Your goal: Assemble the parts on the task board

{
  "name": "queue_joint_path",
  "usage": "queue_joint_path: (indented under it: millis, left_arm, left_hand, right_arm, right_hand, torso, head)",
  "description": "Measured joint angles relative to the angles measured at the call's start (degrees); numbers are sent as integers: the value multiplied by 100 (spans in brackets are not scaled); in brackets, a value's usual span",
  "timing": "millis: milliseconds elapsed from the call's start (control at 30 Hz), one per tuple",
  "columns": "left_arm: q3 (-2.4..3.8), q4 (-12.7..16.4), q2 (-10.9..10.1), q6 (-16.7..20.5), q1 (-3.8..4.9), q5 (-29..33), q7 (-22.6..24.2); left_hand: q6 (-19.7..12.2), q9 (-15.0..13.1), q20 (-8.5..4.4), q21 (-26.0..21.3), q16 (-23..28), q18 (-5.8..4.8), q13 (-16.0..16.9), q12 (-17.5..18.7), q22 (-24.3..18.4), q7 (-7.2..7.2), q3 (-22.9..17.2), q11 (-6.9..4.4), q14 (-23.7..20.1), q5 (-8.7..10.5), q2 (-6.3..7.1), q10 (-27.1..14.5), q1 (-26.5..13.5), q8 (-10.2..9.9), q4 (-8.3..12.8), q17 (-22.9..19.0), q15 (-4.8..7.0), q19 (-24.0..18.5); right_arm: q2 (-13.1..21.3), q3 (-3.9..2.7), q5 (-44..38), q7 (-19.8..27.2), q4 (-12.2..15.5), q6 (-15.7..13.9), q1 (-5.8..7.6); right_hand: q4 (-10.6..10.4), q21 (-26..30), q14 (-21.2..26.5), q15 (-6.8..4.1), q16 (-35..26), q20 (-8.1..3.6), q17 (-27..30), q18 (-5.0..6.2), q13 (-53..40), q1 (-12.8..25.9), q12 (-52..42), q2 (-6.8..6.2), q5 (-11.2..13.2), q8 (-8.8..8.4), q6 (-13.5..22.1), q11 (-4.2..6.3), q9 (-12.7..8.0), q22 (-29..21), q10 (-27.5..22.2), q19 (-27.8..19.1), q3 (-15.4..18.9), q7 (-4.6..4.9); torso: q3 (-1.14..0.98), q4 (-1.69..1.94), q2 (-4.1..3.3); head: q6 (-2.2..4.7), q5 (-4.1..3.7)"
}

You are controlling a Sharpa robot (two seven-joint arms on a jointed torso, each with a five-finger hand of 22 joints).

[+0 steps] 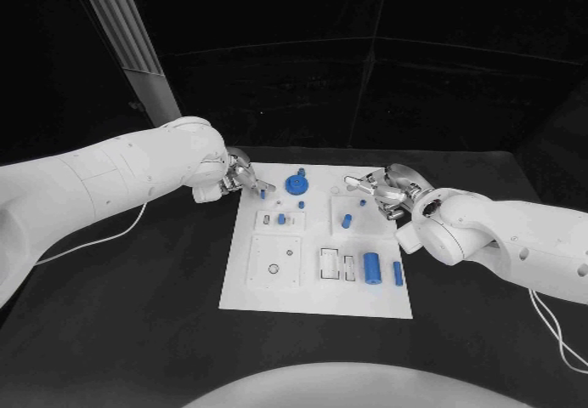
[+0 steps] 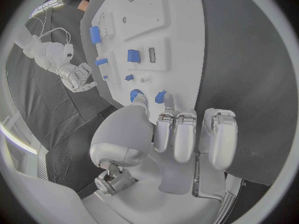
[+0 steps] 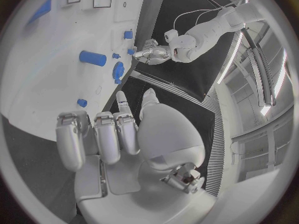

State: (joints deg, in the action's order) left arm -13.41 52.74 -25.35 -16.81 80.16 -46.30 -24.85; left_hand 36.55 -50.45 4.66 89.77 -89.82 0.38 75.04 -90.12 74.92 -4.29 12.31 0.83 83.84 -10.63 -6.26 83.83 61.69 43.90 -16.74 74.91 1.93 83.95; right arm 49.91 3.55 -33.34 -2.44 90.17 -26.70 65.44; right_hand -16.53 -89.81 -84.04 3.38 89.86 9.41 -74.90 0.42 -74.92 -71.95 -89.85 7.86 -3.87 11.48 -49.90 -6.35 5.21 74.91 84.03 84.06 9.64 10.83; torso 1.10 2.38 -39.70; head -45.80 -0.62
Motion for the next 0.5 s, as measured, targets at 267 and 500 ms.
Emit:
queue_joint_path:
  millis: [267,500]
  left_arm:
    - [1,-89,70,-42,-21,0,17]
    - [1,-179,121,-74,-31,0,43]
  left_hand:
    - [20,90,28,0,0,0,0,0,0,-20,0,21,22,-409,-124,21,187,-89,0,0,-22,12]
    - [20,173,28,0,0,0,1,0,0,-20,0,21,22,-1238,-197,21,463,-149,0,0,-22,12]
  right_arm:
    - [0,0,0,-10,0,0,0]
    - [-1,0,0,-24,5,0,0]
  right_hand:
    - [0,0,0,0,0,0,0,0,0,0,0,0,0,0,0,0,0,0,0,0,0,0]
    - [-15,0,0,0,0,0,0,0,0,-30,0,30,-28,0,0,0,-1,0,0,0,15,0]
  torso:
    - [-2,-1,-1]
    - [-2,-2,-2]
  head:
    - [-3,-9]
    - [-13,-15]
